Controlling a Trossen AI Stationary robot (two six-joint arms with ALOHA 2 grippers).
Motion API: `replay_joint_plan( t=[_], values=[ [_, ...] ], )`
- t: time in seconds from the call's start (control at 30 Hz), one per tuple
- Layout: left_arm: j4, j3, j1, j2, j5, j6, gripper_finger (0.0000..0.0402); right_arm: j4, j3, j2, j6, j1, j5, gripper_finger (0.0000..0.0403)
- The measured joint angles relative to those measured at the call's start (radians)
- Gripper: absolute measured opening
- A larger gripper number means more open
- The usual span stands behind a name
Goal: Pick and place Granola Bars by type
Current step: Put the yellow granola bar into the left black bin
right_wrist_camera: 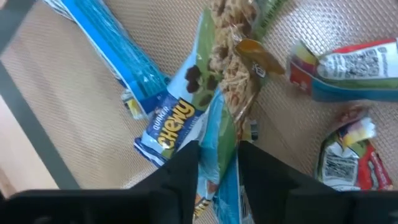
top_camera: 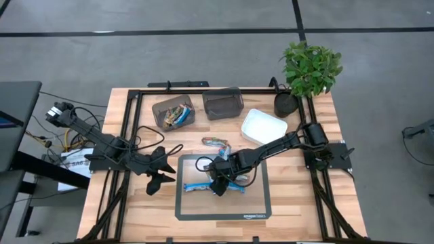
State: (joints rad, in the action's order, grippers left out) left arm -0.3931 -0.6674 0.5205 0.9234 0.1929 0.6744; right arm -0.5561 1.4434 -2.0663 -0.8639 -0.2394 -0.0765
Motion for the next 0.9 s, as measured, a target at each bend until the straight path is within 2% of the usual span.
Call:
replay_joint_plan(
  t=[0.23, 0.47, 0.63, 0.77, 0.9],
  values=[
    [0.0, 0.0, 0.0, 0.0, 0.002, 0.002, 0.0162, 0.032, 0.003, 0.0, 0.008, 0.007, -0.031, 0.0012],
    [0.003, 0.0, 0.0, 0.0, 0.056, 0.048, 0.0162, 0.043, 0.072, 0.026, 0.034, 0.033, -0.026, 0.0034],
    [0.027, 0.0, 0.0, 0.0, 0.132, 0.089, 0.0162, 0.037, 0.192, 0.04, 0.127, 0.076, 0.026, 0.0008],
    [0.067, 0.0, 0.0, 0.0, 0.243, 0.152, 0.0162, 0.013, 0.308, 0.04, 0.194, 0.106, 0.049, 0.0015],
    [0.076, 0.0, -0.002, -0.008, 0.366, 0.215, 0.0162, 0.001, 0.368, 0.039, 0.236, 0.129, 0.053, 0.002]
  ],
)
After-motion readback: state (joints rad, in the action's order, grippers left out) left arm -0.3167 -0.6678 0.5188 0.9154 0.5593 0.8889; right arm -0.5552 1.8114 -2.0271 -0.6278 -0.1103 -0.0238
